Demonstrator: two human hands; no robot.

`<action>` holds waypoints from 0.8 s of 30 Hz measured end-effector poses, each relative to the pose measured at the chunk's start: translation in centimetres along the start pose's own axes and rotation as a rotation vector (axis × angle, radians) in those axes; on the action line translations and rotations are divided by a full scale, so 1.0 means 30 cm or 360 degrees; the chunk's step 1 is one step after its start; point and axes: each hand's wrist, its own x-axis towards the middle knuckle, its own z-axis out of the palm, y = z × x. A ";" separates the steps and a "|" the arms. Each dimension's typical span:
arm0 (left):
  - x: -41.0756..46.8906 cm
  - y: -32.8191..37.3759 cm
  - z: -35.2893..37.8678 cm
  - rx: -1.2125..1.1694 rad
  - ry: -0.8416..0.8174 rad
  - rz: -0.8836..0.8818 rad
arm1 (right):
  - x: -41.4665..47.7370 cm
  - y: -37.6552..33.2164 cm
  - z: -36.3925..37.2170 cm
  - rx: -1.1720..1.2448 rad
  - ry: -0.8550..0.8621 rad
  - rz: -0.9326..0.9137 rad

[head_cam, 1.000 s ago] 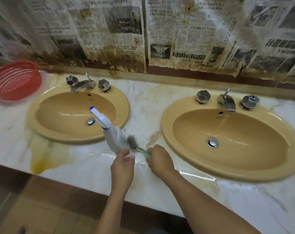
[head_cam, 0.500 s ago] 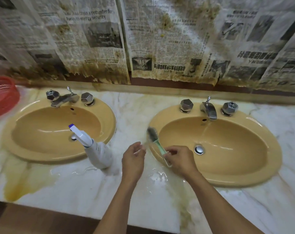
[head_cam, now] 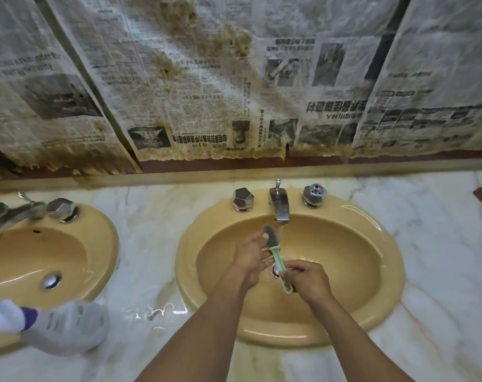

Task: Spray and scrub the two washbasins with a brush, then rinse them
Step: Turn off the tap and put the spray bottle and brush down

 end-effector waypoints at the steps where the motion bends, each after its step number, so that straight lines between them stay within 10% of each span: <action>1: 0.024 -0.002 0.030 0.0035 0.0001 -0.0002 | 0.029 0.008 -0.019 0.0014 -0.0012 0.0015; 24: 0.139 -0.065 0.095 0.0175 -0.0063 0.0438 | 0.318 -0.106 -0.026 0.0694 -0.0428 -0.0073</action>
